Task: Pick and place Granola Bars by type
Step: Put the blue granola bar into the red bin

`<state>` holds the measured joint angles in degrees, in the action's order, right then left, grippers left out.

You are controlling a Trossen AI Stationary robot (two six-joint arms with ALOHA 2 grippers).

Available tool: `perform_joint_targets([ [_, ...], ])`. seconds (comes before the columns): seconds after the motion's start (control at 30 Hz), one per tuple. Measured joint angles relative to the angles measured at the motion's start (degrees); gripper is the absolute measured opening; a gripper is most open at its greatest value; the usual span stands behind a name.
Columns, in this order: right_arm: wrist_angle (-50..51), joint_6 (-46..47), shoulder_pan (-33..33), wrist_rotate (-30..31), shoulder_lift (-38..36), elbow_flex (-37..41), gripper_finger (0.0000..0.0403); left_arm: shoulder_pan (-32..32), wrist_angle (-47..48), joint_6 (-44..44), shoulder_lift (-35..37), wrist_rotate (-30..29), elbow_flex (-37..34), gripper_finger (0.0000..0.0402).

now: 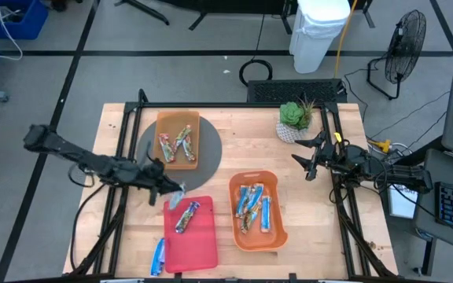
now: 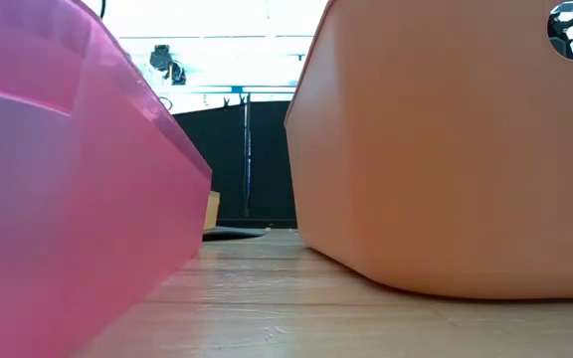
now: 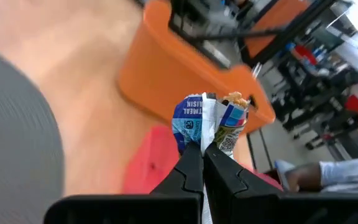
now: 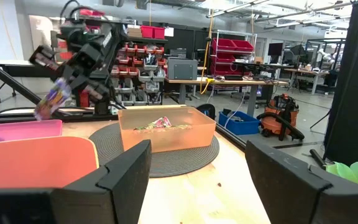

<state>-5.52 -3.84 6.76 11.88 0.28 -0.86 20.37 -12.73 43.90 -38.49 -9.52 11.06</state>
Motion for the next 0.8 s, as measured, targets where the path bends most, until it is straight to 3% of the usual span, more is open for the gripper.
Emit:
perform_joint_targets([
  [0.2, 0.0, 0.0, 0.0, 0.0, 0.01, 0.0, 0.0251, 5.48, 0.33, 6.0, -17.07, -2.29, 8.72, 0.0003],
  [0.5, 0.02, 0.01, 0.0, 0.0, 0.01, 0.0, 0.0251, 8.31, 19.44, 9.22, -36.33, -0.35, 28.23, 0.0003],
  [0.8, 0.02, 0.01, 0.0, 0.01, 0.01, 0.0, 0.0251, 7.42, 21.34, 13.19, -47.06, 5.31, 32.75, 0.0012],
])
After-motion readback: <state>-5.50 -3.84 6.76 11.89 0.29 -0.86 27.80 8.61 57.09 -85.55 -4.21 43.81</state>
